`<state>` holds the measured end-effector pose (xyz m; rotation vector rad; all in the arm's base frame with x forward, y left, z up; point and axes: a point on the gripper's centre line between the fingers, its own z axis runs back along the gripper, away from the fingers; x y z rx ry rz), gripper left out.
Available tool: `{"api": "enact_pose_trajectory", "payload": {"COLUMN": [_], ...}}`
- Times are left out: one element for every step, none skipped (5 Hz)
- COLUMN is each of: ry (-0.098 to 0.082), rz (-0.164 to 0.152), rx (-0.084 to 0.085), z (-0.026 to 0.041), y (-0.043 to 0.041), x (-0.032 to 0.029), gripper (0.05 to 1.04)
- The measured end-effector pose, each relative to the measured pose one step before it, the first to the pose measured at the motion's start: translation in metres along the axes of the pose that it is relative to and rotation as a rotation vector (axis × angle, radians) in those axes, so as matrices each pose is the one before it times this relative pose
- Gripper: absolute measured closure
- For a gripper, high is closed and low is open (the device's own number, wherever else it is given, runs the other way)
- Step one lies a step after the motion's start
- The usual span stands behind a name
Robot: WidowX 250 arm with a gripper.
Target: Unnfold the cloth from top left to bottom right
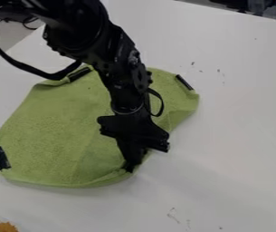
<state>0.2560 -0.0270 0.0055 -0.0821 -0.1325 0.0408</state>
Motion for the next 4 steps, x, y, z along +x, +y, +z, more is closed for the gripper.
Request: {"api": "enact_pose_trajectory", "payload": {"ry": [0.0153, 0.0127, 0.0064, -0.0074], "rz": [-0.0154, 0.0109, 0.0149, 0.0064], "rx": [0.0123, 0.0029, -0.0003, 0.0046], "z": [-0.00032, 0.00248, -0.00089, 0.00421], "y": [-0.00304, -0.00707, -0.00637, -0.00975], "x": [-0.00301, -0.00396, -0.00411, -0.00465], "gripper": [0.593, 0.287, 0.081, 0.08]}}
